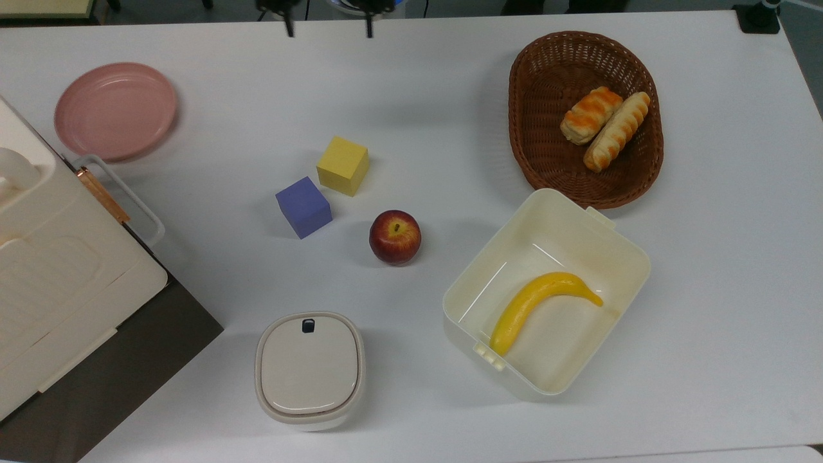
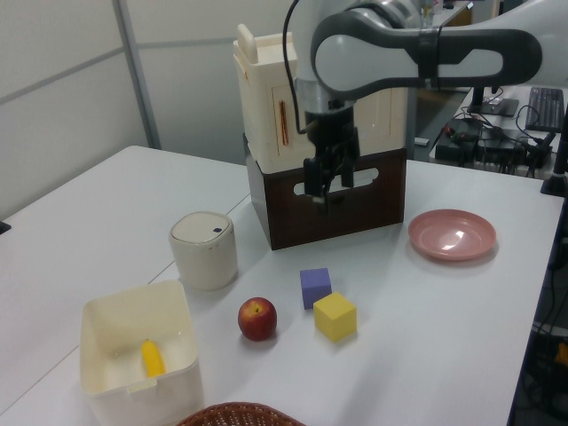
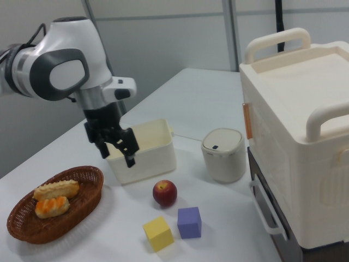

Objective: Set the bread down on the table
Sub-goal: 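Move the open gripper over the bread rolls in the wicker basket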

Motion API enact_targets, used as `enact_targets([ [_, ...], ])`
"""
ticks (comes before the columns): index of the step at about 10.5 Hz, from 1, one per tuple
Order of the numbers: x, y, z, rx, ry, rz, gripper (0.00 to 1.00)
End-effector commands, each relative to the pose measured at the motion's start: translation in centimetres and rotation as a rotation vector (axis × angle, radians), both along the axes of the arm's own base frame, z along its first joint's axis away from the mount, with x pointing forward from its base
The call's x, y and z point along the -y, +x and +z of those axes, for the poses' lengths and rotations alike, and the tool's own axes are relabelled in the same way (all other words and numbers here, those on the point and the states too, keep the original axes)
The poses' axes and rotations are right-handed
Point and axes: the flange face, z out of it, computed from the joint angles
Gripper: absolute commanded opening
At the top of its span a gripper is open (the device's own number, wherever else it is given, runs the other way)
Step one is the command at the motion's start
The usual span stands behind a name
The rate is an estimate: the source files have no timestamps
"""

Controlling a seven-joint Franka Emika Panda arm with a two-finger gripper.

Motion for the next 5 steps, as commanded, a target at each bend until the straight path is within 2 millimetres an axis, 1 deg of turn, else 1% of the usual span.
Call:
enact_targets([
  [1, -7.6, -0.3, -0.6, 0.002, 0.034, 0.052, 1.00],
  [2, -10.0, 0.0, -1.7, -0.013, 0.036, 0.033, 1.00],
  [3, -12.8, 0.3, -2.0, 0.014, 0.062, 0.013, 1.00],
  [4, -15.9, 0.3, -2.7, 0.033, 0.079, -0.008, 1.00],
  [5, -19.3, 0.3, -4.3, 0.027, 0.076, -0.027, 1.00],
])
